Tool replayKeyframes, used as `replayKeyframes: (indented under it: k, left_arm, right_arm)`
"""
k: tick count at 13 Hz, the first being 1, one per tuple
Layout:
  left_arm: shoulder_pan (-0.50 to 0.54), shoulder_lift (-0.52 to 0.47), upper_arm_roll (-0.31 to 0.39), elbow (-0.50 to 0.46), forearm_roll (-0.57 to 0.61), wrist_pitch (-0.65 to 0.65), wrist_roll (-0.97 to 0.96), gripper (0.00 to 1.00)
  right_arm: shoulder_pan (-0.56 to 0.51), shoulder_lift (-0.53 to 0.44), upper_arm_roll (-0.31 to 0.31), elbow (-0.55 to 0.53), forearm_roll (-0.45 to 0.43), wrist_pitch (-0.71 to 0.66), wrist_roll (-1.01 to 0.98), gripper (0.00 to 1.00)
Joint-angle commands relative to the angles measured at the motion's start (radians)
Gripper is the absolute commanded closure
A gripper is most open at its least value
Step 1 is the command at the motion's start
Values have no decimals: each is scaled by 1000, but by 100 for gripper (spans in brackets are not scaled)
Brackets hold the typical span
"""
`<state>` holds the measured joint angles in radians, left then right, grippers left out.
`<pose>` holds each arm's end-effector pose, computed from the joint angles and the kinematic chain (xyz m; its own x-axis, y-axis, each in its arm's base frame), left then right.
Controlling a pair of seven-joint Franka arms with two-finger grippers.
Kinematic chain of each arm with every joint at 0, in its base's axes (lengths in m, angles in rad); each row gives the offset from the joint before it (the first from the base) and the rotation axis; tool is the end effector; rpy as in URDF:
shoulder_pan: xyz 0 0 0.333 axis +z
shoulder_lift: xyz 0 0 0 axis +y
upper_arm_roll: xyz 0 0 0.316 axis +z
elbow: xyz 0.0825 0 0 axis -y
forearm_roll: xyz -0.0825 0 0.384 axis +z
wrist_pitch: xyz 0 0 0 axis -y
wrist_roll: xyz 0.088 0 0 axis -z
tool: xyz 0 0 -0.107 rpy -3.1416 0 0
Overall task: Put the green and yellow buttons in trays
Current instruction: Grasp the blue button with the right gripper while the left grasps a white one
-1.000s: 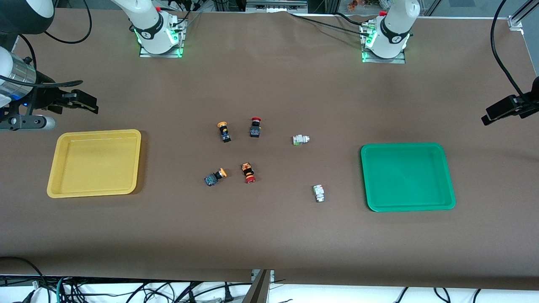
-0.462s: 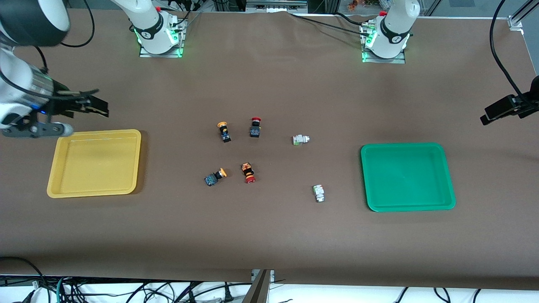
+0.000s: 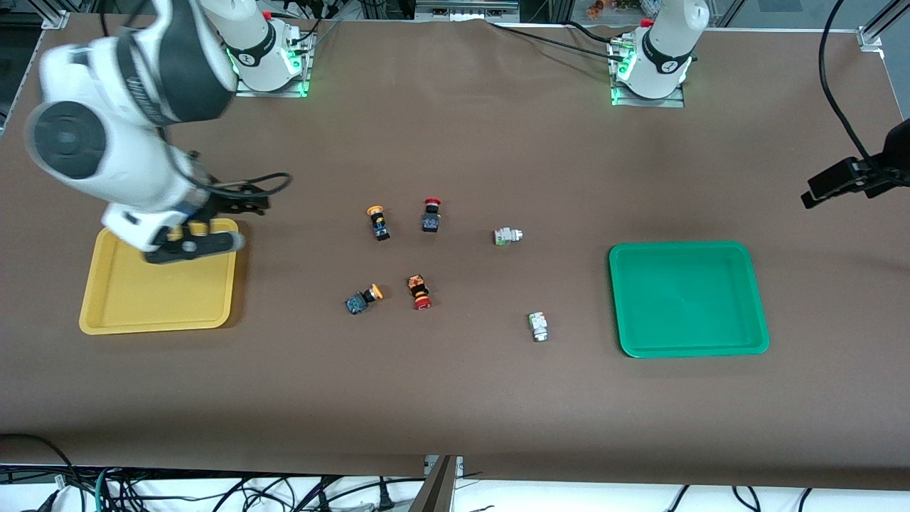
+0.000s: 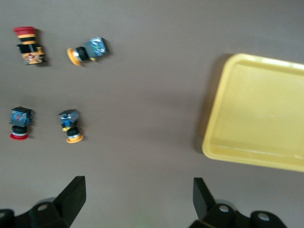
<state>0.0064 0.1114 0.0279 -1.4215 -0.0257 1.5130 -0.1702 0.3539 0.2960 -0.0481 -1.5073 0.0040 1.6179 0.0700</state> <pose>0.5833 0.0161 0.6262 0.9792 0.2015 -0.0234 0.2019 -0.9792 0.0189 0.6001 0.1934 0.4818 0.9564 0.2278 -0.1828 0.2358 -0.9715 0.0230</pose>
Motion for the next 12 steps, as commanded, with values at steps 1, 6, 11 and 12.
replayKeyframes:
  k: [1, 6, 11, 12]
  left_arm:
    - [-8, -41, 4, -47, -19, 12, -3, 0]
    - [-19, -24, -23, -53, -5, -52, -6, 0]
    - [-69, 86, -80, -60, -141, -42, -184, 0]
    - [-103, 114, -95, -60, -143, -10, -242, 0]
  right_arm:
    - [66, 57, -6, 4, 5, 54, 57, 0]
    - [189, 132, -6, -71, 7, 189, 162, 0]
    - [201, 132, 34, -253, 22, 400, 162, 0]
    - [201, 130, 43, -296, 27, 460, 163, 0]
